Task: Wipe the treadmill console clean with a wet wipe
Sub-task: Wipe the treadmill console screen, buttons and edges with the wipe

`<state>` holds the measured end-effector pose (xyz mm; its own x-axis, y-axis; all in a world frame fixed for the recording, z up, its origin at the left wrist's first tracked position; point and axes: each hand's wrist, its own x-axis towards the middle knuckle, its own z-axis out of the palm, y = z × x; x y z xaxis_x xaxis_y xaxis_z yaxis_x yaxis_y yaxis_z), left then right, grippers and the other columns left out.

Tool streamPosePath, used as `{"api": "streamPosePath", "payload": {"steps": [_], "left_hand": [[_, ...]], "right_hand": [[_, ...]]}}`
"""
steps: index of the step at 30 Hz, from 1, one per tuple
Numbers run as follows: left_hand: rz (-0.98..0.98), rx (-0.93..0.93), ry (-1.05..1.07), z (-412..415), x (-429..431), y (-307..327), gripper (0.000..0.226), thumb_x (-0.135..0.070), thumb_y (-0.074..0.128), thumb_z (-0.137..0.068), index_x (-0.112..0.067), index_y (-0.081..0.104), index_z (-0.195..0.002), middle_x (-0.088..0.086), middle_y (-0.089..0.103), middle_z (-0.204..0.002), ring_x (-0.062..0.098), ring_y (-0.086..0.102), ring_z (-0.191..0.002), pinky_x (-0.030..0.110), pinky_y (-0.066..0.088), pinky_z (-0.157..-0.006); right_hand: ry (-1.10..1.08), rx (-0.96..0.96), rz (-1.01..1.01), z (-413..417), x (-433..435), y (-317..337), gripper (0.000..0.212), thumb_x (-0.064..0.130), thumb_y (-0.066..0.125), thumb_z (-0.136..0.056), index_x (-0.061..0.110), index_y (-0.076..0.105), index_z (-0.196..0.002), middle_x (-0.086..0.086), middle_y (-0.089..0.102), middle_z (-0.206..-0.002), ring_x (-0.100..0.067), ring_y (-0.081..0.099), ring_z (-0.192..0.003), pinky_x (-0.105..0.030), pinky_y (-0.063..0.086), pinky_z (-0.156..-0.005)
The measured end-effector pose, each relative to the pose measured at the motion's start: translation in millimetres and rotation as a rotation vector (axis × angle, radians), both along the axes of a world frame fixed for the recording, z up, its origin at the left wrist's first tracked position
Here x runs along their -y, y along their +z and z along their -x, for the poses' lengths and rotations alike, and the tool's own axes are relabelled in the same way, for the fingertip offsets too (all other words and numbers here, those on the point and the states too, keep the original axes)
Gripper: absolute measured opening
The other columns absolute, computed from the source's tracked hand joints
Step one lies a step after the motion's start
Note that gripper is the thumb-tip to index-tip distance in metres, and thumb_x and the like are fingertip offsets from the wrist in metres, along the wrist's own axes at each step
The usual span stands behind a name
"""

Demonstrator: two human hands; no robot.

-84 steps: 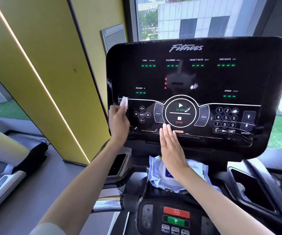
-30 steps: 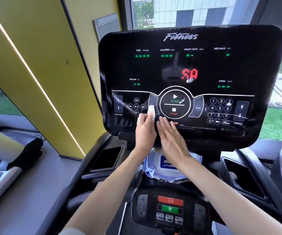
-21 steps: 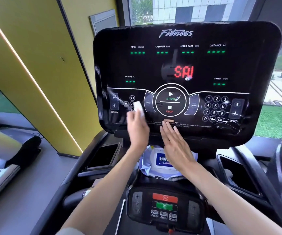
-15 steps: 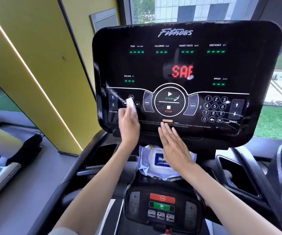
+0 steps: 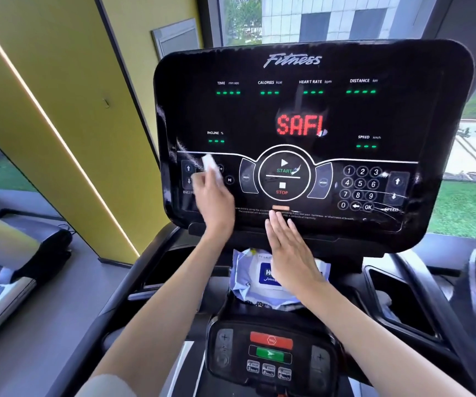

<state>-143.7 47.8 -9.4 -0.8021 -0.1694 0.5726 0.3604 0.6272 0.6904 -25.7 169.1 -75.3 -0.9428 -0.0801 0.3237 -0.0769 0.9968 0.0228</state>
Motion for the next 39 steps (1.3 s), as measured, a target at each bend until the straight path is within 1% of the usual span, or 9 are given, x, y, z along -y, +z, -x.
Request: {"api": "streamPosePath", "payload": {"steps": [3,5,10,15,20,25,30,35,39], "left_hand": [[0.423,-0.195,-0.42,-20.5,-19.1,-19.4,0.039,0.006,0.041,-0.08,-0.007,0.055,-0.115,0.01,0.048,-0.092,0.024,0.046,-0.081,0.035,0.048,-0.053],[0.525,-0.262,-0.531,-8.8,-9.4,-16.1,0.048,0.008,0.046,-0.079,-0.011,0.053,-0.122,0.01,0.048,-0.092,0.024,0.048,-0.081,0.034,0.049,-0.05],[0.028,-0.067,-0.113,17.6,8.4,15.0,0.021,0.008,0.045,-0.085,0.004,0.056,-0.103,0.008,0.041,-0.091,0.019,0.042,-0.076,0.042,0.047,-0.067],[0.594,-0.304,-0.665,9.1,6.8,1.6,0.058,0.013,0.043,-0.076,-0.013,0.05,-0.128,0.008,0.045,-0.094,0.024,0.047,-0.082,0.036,0.05,-0.057],[0.041,-0.087,-0.165,30.8,12.0,33.9,0.029,0.01,0.045,-0.083,0.001,0.057,-0.109,0.011,0.045,-0.093,0.02,0.044,-0.078,0.036,0.048,-0.067],[0.695,-0.309,-0.749,16.1,2.8,7.2,0.064,0.018,0.048,-0.074,-0.016,0.048,-0.128,0.007,0.045,-0.094,0.025,0.047,-0.083,0.036,0.049,-0.055],[0.148,-0.167,-0.294,27.0,8.6,26.8,0.029,0.011,0.046,-0.083,0.002,0.059,-0.108,0.015,0.049,-0.091,0.027,0.048,-0.079,0.04,0.047,-0.067],[0.876,-0.331,-0.807,8.0,1.9,2.5,0.079,0.02,0.049,-0.065,-0.016,0.044,-0.135,0.008,0.046,-0.098,0.019,0.036,-0.089,0.029,0.043,-0.046],[0.35,-0.237,-0.492,27.8,-3.0,25.7,0.062,0.014,0.045,-0.08,-0.015,0.043,-0.134,0.005,0.045,-0.096,0.018,0.041,-0.086,0.028,0.045,-0.065]], "right_hand": [[-0.002,0.009,-0.015,-1.4,-0.6,1.2,0.077,-0.002,0.059,-0.068,-0.006,0.029,-0.139,-0.02,0.023,-0.151,-0.027,0.018,-0.141,-0.039,0.009,-0.112],[-0.005,0.019,-0.028,-1.6,-0.8,1.5,0.078,-0.001,0.06,-0.068,-0.006,0.029,-0.14,-0.019,0.022,-0.151,-0.027,0.018,-0.141,-0.038,0.006,-0.113],[-0.012,0.015,-0.003,0.3,-0.3,-2.6,0.084,-0.006,0.062,-0.065,-0.005,0.027,-0.141,-0.019,0.021,-0.152,-0.027,0.017,-0.142,-0.037,0.006,-0.113],[-0.023,0.023,-0.003,-0.1,0.2,-1.4,0.085,-0.003,0.065,-0.064,-0.004,0.028,-0.141,-0.018,0.02,-0.152,-0.026,0.017,-0.142,-0.036,0.005,-0.113],[-0.005,0.005,0.033,-0.4,0.9,-2.1,0.083,-0.007,0.063,-0.066,-0.005,0.029,-0.141,-0.019,0.022,-0.152,-0.027,0.017,-0.141,-0.037,0.008,-0.113],[-0.012,0.02,0.019,-1.4,0.1,-1.0,0.084,-0.003,0.065,-0.065,-0.005,0.028,-0.141,-0.018,0.019,-0.152,-0.026,0.016,-0.142,-0.036,0.007,-0.113],[-0.01,0.007,0.023,-1.4,1.4,-1.7,0.08,-0.006,0.063,-0.066,-0.005,0.033,-0.139,-0.019,0.021,-0.152,-0.027,0.016,-0.142,-0.038,0.007,-0.113],[0.001,0.018,0.004,-3.1,-2.5,-0.1,0.082,-0.002,0.063,-0.071,-0.001,0.025,-0.143,-0.016,0.009,-0.154,-0.025,0.007,-0.143,-0.034,0.0,-0.113],[-0.02,-0.036,0.042,-13.6,-19.2,4.3,0.081,-0.004,0.057,-0.075,-0.002,0.018,-0.145,-0.018,0.008,-0.155,-0.026,0.007,-0.144,-0.038,0.008,-0.114]]}}
